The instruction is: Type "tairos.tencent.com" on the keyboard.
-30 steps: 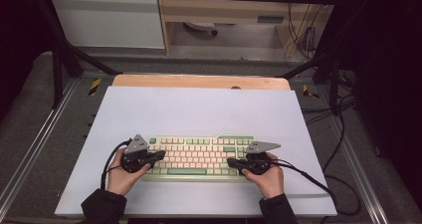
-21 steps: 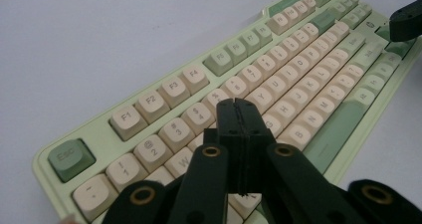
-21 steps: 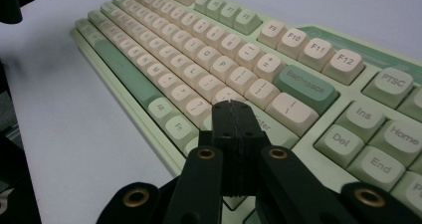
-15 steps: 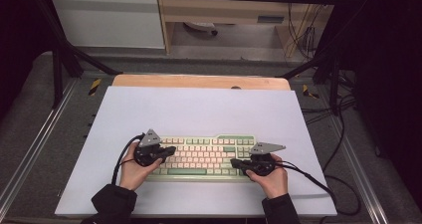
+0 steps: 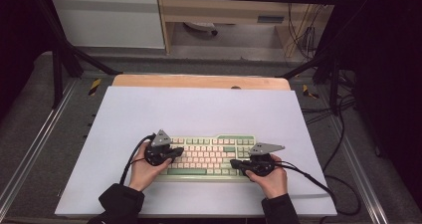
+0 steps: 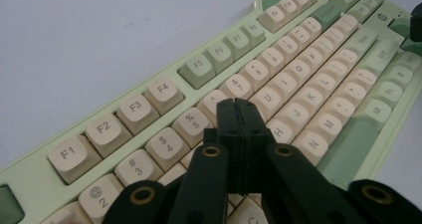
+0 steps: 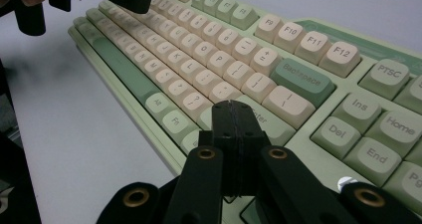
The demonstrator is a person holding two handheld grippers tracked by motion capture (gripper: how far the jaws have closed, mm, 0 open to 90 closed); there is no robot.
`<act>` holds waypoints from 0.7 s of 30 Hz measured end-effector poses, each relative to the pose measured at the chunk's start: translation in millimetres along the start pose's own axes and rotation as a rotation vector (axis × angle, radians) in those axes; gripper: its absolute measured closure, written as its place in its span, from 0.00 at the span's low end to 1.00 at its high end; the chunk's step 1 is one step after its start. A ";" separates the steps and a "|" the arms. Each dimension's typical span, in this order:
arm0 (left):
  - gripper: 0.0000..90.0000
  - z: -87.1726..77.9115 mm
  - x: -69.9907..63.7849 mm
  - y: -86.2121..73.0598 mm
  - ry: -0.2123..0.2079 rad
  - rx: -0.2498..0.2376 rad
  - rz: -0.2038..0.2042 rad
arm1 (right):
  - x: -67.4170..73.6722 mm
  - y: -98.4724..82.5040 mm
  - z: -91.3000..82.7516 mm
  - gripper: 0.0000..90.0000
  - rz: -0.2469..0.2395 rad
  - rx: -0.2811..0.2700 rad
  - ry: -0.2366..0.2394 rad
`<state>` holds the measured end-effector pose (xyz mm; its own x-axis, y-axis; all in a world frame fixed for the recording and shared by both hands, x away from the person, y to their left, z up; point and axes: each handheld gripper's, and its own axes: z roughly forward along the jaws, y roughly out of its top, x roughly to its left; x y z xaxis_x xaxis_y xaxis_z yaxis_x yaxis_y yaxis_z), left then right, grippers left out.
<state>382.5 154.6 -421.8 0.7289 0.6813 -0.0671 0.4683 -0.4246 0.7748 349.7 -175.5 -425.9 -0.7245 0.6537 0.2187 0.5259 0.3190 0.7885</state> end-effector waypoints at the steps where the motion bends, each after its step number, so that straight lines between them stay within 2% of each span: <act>1: 1.00 0.9 0.0 -0.3 -0.001 0.005 0.000 | 0.0 0.0 -0.1 1.00 -0.001 0.002 0.000; 21: 0.99 8.9 -2.2 -6.1 0.000 0.011 0.017 | -1.8 -1.7 -0.5 1.00 0.003 -0.001 0.001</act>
<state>382.5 150.3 -431.9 0.7367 0.6740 -0.0544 0.4617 -0.4427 0.7687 349.9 -177.6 -427.3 -0.7232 0.6542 0.2216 0.5277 0.3163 0.7884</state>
